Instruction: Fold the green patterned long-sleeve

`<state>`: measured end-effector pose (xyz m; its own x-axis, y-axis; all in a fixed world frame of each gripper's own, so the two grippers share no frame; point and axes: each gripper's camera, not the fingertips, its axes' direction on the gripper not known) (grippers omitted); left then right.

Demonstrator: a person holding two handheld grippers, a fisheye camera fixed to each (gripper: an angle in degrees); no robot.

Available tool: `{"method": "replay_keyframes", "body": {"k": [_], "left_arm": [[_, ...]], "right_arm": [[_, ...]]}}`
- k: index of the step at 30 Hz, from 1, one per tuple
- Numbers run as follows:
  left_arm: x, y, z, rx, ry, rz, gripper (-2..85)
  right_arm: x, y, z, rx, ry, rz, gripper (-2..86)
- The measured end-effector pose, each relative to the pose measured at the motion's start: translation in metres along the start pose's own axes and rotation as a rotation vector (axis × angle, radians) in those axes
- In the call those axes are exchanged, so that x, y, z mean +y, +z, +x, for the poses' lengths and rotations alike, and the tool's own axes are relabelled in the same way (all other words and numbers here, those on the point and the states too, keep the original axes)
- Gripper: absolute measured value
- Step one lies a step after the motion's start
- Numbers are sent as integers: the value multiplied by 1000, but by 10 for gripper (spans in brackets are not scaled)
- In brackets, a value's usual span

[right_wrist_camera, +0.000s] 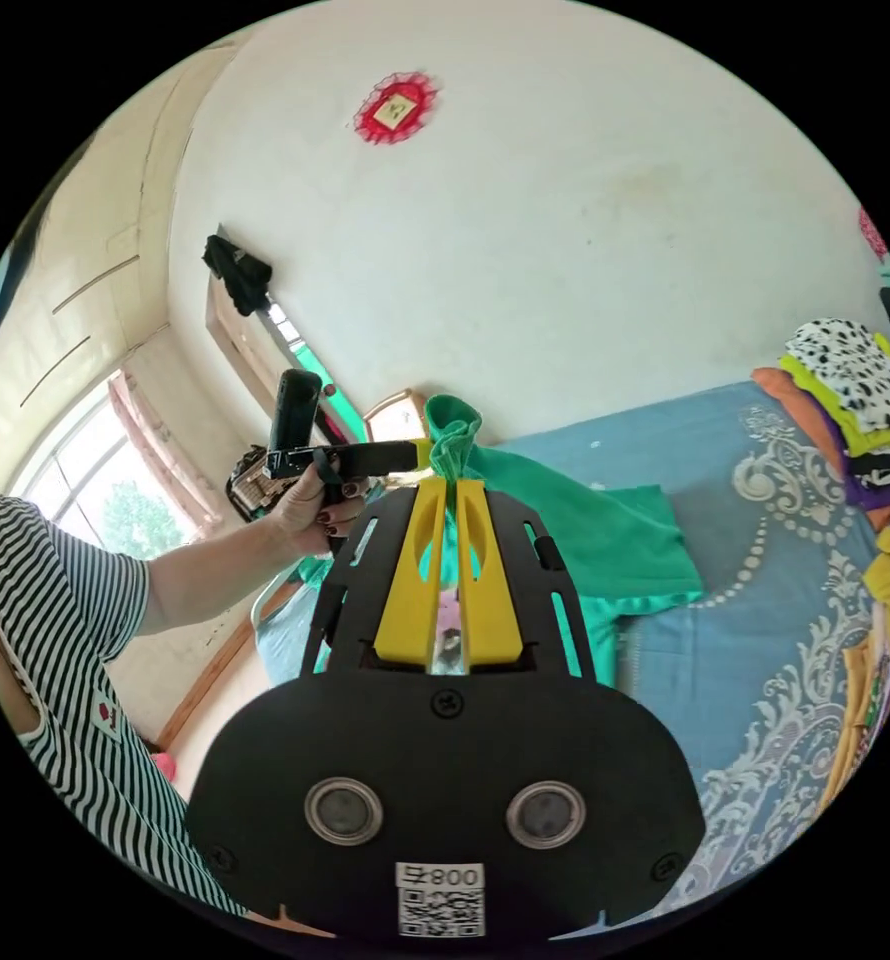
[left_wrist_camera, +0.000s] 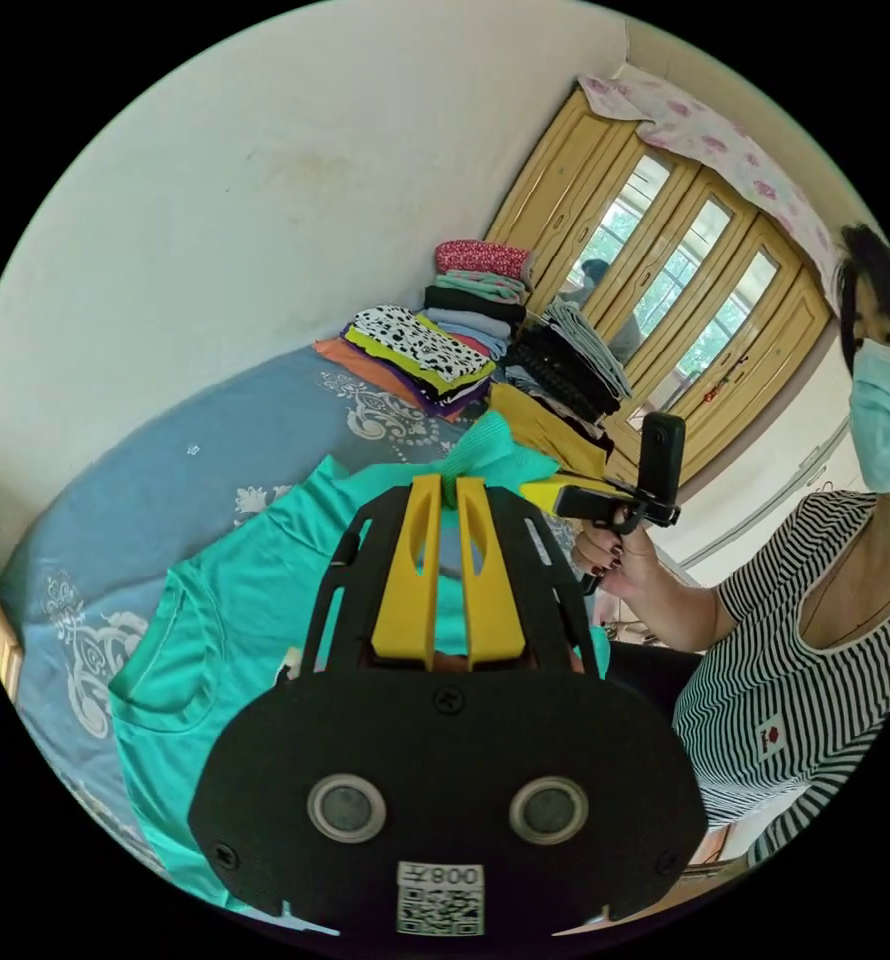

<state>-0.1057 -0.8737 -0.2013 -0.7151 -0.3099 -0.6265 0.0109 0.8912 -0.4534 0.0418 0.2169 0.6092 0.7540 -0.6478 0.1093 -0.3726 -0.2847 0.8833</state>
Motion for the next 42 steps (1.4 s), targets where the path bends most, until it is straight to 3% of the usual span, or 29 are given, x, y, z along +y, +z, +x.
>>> {"method": "replay_keyframes", "body": {"k": [18, 25, 35, 42], "left_arm": [[343, -237, -174, -55, -304, 96, 26], [461, -291, -226, -61, -391, 86, 25], [657, -341, -300, -90, -668, 157, 12], [793, -336, -312, 143, -878, 390, 58]], "right_arm": [[106, 260, -120, -201, -98, -343, 16], [153, 347, -143, -225, -139, -452, 16], [228, 463, -140, -199, -152, -639, 15], [275, 515, -128, -168, -157, -751, 16]]}}
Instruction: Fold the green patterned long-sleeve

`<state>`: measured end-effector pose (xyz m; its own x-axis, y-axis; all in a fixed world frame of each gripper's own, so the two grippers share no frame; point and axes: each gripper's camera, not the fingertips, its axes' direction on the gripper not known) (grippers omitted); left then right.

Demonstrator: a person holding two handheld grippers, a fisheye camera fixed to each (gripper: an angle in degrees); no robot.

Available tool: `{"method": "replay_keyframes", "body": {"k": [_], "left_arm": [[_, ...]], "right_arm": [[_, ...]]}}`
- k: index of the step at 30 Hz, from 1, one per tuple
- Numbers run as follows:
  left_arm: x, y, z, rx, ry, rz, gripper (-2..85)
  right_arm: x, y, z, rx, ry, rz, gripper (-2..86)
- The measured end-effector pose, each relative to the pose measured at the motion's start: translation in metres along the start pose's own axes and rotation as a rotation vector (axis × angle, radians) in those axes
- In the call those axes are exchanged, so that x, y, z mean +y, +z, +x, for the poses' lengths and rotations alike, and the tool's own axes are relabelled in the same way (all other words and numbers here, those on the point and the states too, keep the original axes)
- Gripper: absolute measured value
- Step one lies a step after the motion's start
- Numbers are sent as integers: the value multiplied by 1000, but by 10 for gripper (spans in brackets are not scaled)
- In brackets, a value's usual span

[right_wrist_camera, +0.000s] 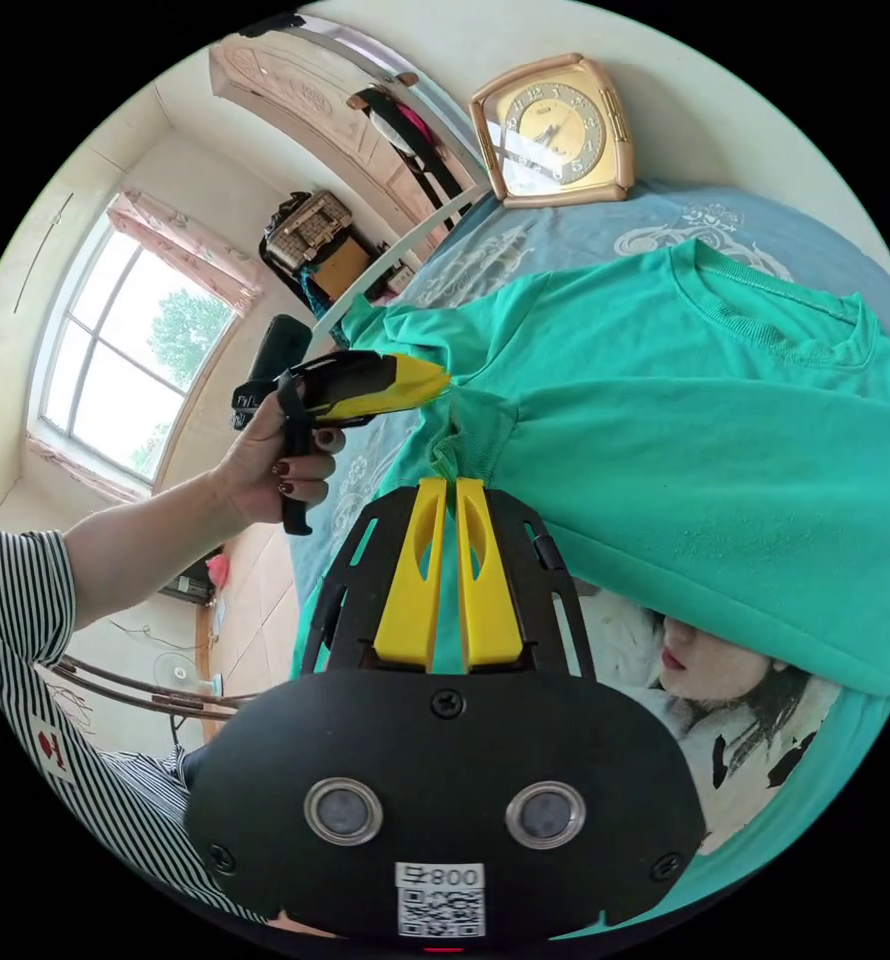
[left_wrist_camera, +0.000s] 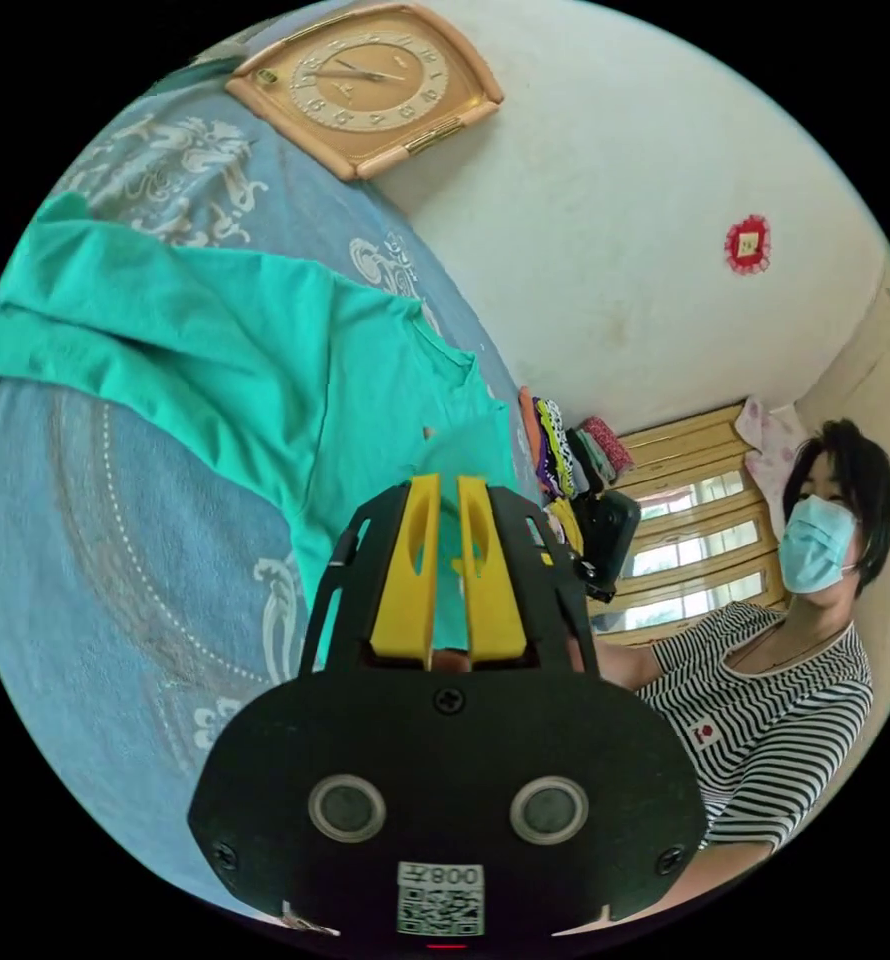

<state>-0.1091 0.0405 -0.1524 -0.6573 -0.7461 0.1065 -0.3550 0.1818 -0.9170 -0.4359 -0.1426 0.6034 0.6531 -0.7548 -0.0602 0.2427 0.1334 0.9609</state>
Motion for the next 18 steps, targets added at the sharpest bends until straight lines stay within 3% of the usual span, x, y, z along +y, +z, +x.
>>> {"method": "replay_keyframes", "body": {"k": [7, 11, 16, 18], "left_arm": [[39, -1, -30, 30, -49, 22, 57], [59, 2, -38, -89, -52, 11, 14], [95, -2, -29, -177, -29, 131, 4], [106, 22, -9, -193, 64, 70, 3]], "right_arm": [[2, 14, 12, 31, -33, 0, 18], [2, 29, 24, 28, -22, -52, 22], [6, 31, 51, -51, 30, -68, 32], [9, 28, 61, -88, 42, -62, 37]]}}
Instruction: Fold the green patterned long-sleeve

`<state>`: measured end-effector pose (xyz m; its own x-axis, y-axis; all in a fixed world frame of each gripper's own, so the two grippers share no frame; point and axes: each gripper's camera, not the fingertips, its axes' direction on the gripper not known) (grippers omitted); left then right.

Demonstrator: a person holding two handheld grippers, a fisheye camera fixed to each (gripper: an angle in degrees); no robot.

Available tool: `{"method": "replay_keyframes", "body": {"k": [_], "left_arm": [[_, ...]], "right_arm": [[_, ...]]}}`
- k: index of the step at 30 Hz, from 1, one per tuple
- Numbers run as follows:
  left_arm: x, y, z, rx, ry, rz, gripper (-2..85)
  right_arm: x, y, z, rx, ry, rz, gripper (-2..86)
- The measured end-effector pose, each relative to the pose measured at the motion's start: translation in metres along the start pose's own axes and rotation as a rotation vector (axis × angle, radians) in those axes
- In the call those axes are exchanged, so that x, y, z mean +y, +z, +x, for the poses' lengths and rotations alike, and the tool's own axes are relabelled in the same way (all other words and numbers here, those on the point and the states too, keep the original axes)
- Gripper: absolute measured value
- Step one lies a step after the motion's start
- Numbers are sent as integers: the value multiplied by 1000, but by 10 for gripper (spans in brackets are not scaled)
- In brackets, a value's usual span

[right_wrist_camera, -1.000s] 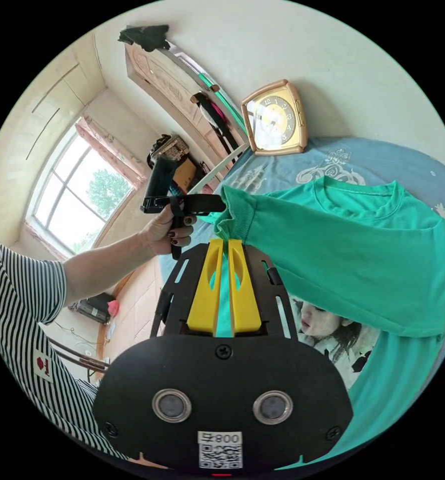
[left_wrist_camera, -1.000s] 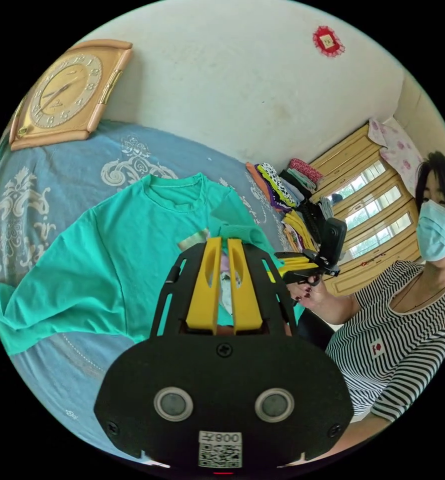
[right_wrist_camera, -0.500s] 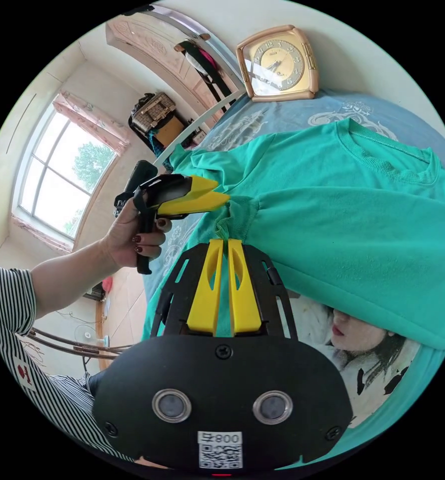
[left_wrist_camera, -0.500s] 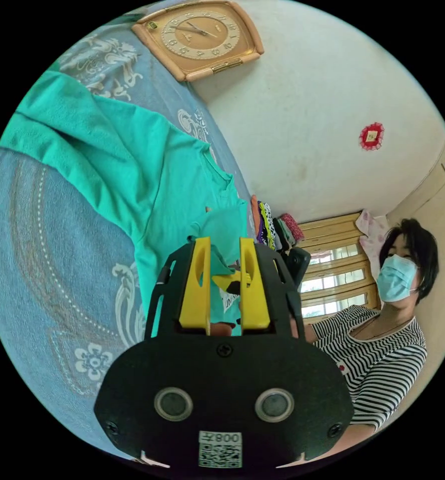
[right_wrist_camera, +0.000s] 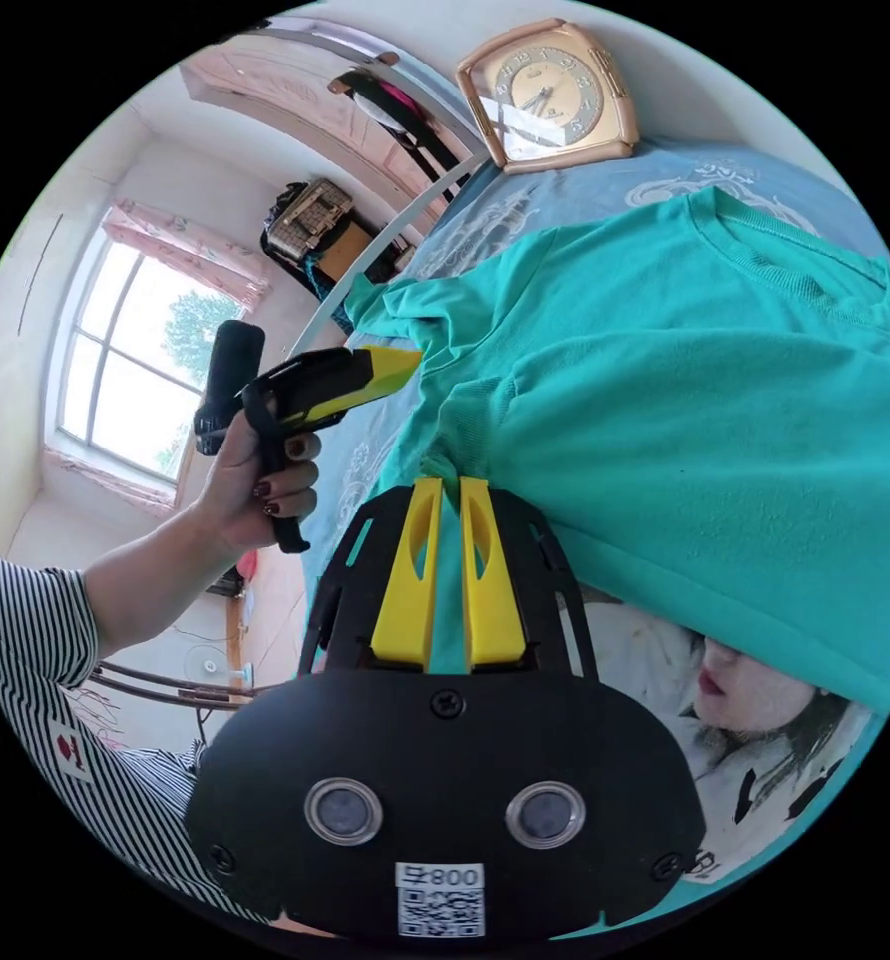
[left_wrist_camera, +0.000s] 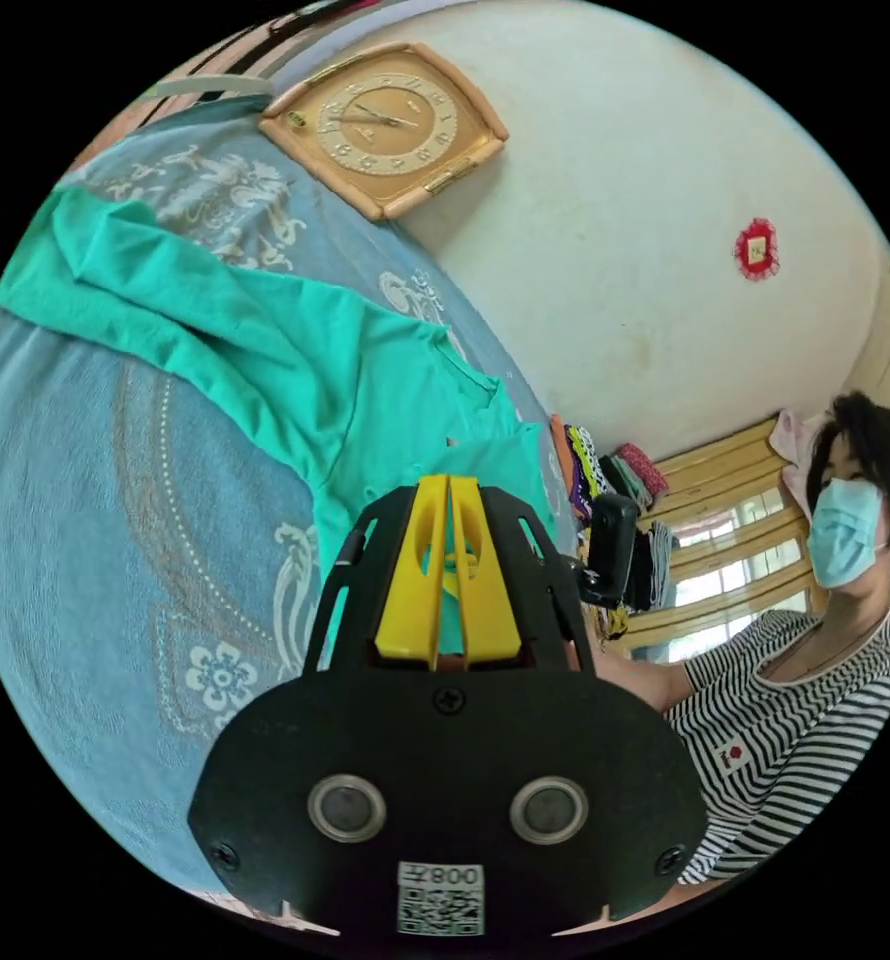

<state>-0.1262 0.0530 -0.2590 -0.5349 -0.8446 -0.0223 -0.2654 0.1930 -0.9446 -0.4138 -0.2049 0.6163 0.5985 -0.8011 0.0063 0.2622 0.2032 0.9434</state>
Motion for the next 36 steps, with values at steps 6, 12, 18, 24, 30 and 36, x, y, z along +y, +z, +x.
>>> {"method": "replay_keyframes", "body": {"k": [6, 12, 18, 24, 30, 36], "left_arm": [[38, 82, 27, -215, 76, -219, 2], [73, 110, 66, -216, 79, -161, 4], [78, 192, 135, -124, 189, -203, 18], [31, 355, 245, 52, 418, -292, 69], [-18, 510, 333, 55, 485, -311, 81], [-18, 621, 389, -97, 550, -453, 48]], "right_arm": [[17, -27, 22, -132, 3, -8, 38], [61, -132, 75, 45, 89, 146, 14], [108, -241, 149, 267, 350, 328, 14], [133, -296, 152, 606, 354, 372, 61], [138, -307, 168, 726, 339, 311, 66], [141, -317, 184, 731, 338, 279, 48]]}}
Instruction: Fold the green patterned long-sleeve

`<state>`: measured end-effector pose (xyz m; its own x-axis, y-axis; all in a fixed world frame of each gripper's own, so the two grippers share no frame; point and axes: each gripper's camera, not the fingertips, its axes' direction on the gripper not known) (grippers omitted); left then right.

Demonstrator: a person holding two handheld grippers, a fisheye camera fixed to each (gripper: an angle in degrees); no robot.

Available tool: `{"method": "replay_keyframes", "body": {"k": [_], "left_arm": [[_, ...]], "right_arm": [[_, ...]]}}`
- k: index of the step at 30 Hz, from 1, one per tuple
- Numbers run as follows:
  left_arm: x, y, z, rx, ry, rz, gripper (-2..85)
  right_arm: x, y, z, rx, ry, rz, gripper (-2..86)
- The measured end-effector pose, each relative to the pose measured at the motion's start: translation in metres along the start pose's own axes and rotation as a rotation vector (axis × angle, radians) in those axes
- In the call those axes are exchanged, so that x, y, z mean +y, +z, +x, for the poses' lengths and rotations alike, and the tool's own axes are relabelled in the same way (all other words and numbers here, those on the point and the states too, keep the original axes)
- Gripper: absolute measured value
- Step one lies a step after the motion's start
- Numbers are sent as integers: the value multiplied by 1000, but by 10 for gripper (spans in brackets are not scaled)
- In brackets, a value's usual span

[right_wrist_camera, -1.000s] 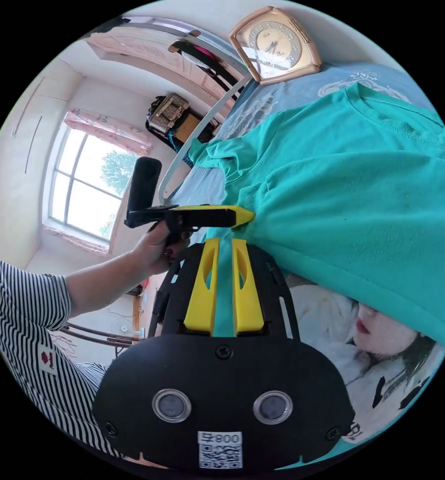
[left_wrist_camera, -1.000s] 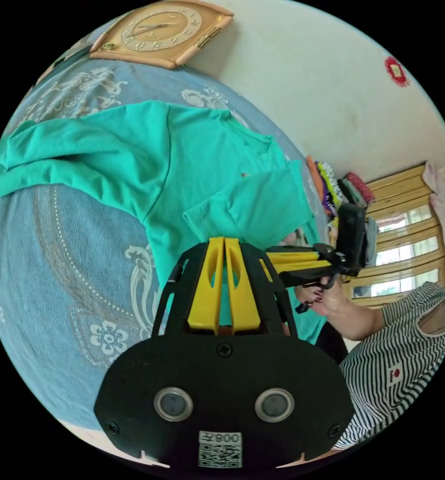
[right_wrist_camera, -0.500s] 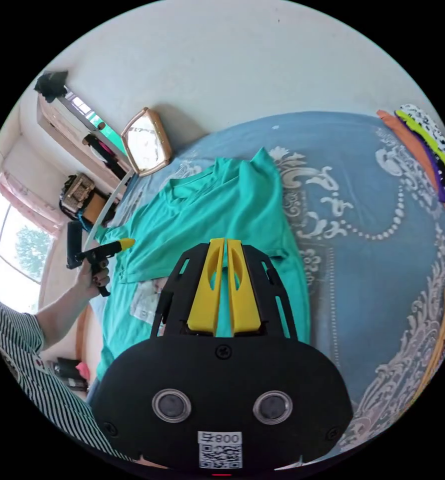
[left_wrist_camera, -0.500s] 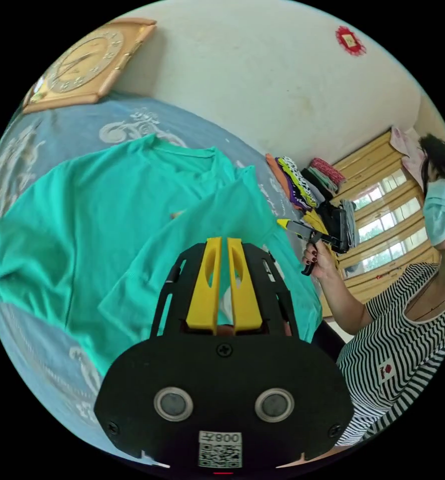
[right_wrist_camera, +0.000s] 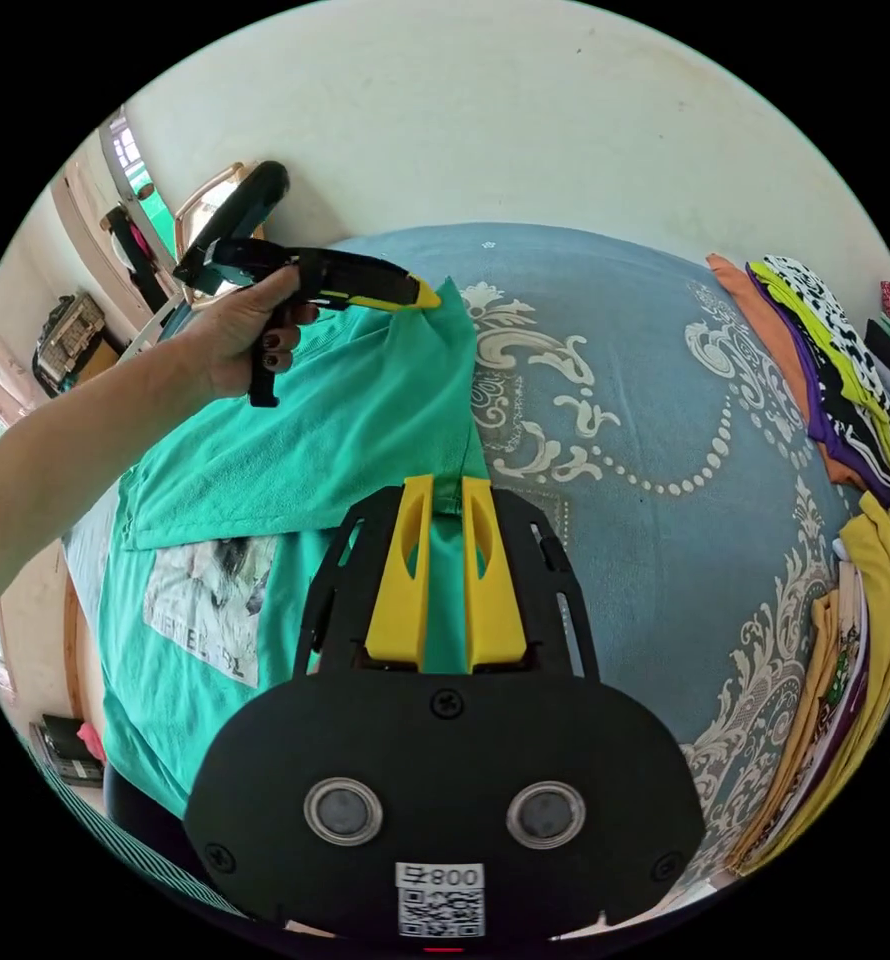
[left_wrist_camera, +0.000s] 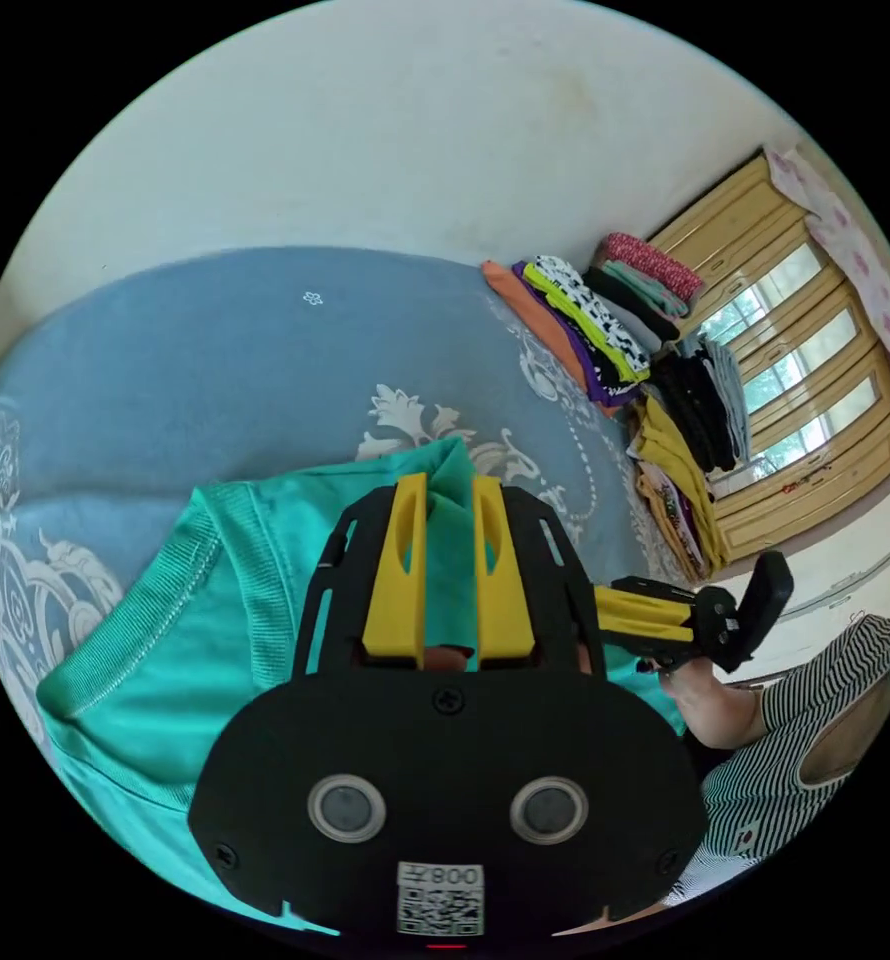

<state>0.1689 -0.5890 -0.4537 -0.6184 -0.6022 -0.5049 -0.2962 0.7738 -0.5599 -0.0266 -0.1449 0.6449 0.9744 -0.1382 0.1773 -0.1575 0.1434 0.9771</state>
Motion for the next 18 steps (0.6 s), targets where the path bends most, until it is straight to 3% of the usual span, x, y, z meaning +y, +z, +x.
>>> {"method": "replay_keyframes", "body": {"k": [2, 10, 18], "left_arm": [[-9, 17, 14, -28, 10, -32, 30], [-35, 9, 71, 105, 76, 195, 12], [-78, 91, 64, 63, -36, 51, 12]], "right_arm": [[1, -8, 13, -43, 6, 8, 26], [14, -62, 62, -154, 77, 141, 6], [8, -42, 99, -209, 166, 39, 5]]}}
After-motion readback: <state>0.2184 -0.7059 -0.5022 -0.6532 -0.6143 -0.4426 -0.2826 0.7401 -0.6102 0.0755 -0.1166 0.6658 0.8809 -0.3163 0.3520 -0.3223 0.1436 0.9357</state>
